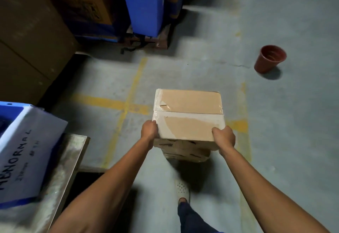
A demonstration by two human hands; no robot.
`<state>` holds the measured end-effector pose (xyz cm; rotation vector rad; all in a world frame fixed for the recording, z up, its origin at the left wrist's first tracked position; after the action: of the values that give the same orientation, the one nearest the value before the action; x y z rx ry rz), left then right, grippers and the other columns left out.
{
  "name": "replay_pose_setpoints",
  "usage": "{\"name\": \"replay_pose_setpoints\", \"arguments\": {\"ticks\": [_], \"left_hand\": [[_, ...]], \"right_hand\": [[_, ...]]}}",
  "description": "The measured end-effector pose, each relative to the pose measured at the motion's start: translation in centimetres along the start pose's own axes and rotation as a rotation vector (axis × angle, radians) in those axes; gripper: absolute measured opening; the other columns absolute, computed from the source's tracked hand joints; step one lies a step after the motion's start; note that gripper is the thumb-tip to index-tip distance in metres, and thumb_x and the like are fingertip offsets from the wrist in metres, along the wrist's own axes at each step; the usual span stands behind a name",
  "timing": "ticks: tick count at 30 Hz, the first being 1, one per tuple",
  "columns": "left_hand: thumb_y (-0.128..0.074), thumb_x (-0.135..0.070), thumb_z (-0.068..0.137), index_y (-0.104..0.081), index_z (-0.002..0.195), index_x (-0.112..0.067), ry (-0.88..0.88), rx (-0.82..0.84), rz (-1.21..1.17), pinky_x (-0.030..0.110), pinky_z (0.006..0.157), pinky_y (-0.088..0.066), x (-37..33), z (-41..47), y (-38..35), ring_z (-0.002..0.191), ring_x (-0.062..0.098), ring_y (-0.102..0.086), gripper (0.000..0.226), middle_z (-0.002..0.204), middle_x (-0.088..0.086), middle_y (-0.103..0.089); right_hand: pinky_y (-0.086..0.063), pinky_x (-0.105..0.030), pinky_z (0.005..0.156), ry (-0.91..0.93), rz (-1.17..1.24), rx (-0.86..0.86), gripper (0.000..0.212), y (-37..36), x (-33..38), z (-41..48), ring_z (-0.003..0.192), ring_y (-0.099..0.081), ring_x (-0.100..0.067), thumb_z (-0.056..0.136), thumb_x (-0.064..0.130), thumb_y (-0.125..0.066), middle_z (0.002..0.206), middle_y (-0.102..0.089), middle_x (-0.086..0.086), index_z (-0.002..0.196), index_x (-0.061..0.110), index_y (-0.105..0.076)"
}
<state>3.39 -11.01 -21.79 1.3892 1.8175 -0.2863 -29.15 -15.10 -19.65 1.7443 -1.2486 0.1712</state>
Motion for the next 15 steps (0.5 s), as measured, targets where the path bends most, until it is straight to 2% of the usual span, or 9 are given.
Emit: {"name": "replay_pose_setpoints", "arguments": {"ticks": [3, 5, 8, 11, 13, 15], "left_hand": [[-0.046, -0.006, 0.082, -0.066, 0.098, -0.01, -0.121, 0.006, -0.001, 0.03, 0.064, -0.044, -1.3, -1.4, 1.2, 0.081, 0.021, -0.057, 0.026, 0.093, 0.004, -0.066], [-0.051, -0.01, 0.086, -0.068, 0.105, -0.011, -0.182, -0.03, -0.078, 0.032, 0.07, -0.046, -1.9, -2.4, 2.9, 0.087, 0.02, -0.06, 0.025, 0.097, 0.002, -0.068], [-0.049, -0.03, 0.1, -0.067, 0.105, -0.015, -0.235, -0.156, -0.196, 0.034, 0.078, -0.044, -2.6, -4.5, 6.9, 0.088, 0.016, -0.057, 0.024, 0.097, -0.003, -0.064], [-0.042, -0.045, 0.1, -0.066, 0.094, -0.018, -0.315, -0.289, -0.231, 0.038, 0.081, -0.047, -2.0, -7.1, 12.1, 0.091, 0.018, -0.059, 0.037, 0.1, 0.002, -0.066], [-0.041, -0.044, 0.102, -0.06, 0.082, -0.018, -0.366, -0.384, -0.216, 0.037, 0.076, -0.043, -1.1, -9.8, 15.9, 0.087, 0.02, -0.057, 0.039, 0.092, 0.001, -0.064], [-0.039, -0.041, 0.105, -0.061, 0.086, -0.017, -0.416, -0.502, -0.181, 0.036, 0.076, -0.039, 0.2, -13.3, 19.8, 0.089, 0.022, -0.055, 0.038, 0.091, 0.001, -0.062]], "right_hand": [[-0.043, -0.031, 0.065, 0.059, 0.041, -0.024, 0.026, 0.3, 1.0, -1.1, 0.086, -0.058, -0.031, 0.09, 0.025, -0.06, 0.106, -0.065, -0.01, 0.111, 0.01, -0.058], [-0.039, -0.03, 0.062, 0.113, 0.064, -0.033, 0.026, 0.3, 2.3, -2.2, 0.085, -0.058, -0.032, 0.091, 0.026, -0.059, 0.105, -0.065, -0.011, 0.111, 0.009, -0.057], [-0.035, -0.032, 0.065, 0.201, 0.105, -0.047, 0.027, 0.0, 5.0, -5.0, 0.091, -0.056, -0.034, 0.095, 0.026, -0.058, 0.107, -0.061, -0.013, 0.114, 0.007, -0.056], [-0.041, -0.039, 0.089, 0.306, 0.203, -0.043, 0.048, -1.0, 7.4, -8.9, 0.115, -0.056, -0.038, 0.095, 0.036, -0.06, 0.128, -0.062, -0.018, 0.131, 0.004, -0.056], [-0.044, -0.042, 0.094, 0.381, 0.256, -0.038, 0.066, -1.9, 8.6, -12.2, 0.115, -0.058, -0.039, 0.082, 0.06, -0.054, 0.124, -0.066, -0.016, 0.123, 0.009, -0.062], [-0.047, -0.042, 0.087, 0.46, 0.299, -0.021, 0.066, -3.1, 9.5, -15.8, 0.103, -0.061, -0.037, 0.073, 0.066, -0.048, 0.107, -0.071, -0.012, 0.107, 0.014, -0.067]]}}
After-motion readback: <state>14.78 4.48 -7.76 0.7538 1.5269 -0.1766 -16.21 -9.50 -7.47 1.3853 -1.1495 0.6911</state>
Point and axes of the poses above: each hand's wrist, its own z-axis towards the middle knuckle, its own y-axis out of the back of the hand, x = y × z, the point moved 8 cm from there along z, towards the middle knuckle
